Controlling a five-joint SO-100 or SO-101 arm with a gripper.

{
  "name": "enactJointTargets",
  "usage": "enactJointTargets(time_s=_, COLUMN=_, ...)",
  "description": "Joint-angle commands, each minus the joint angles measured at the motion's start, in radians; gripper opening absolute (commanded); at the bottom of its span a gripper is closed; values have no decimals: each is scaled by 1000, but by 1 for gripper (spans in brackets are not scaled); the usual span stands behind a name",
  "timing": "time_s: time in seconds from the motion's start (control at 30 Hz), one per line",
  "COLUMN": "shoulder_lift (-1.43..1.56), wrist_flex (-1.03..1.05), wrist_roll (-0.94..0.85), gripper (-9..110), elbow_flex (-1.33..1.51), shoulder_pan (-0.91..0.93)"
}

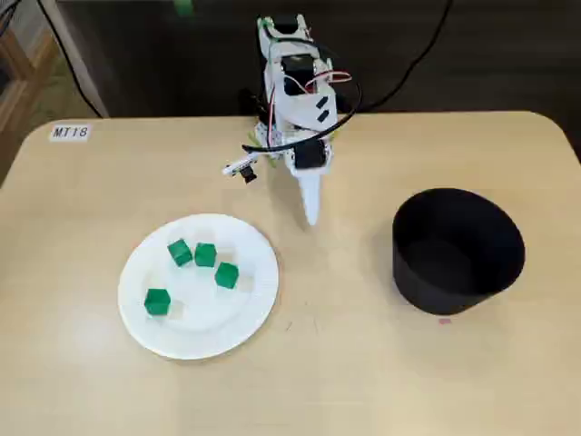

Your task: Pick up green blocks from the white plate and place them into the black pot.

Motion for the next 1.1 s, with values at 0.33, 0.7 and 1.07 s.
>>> enactJointTargets(time_s=0.33, shoulder_lift=8, wrist_flex=-46, wrist_roll=26, gripper=-2, elbow_flex=-54, shoulder_pan=121)
enactJointTargets(time_s=0.7, shoulder_lift=-275, wrist_flex=66, wrist_roll=-28, gripper=-2, elbow_flex=-462, shoulder_pan=103)
enactJointTargets(time_s=1.07, shoulder_lift=-1241, wrist_flex=598, wrist_roll=-249, gripper=-2, elbow_flex=-1368, shoulder_pan=342)
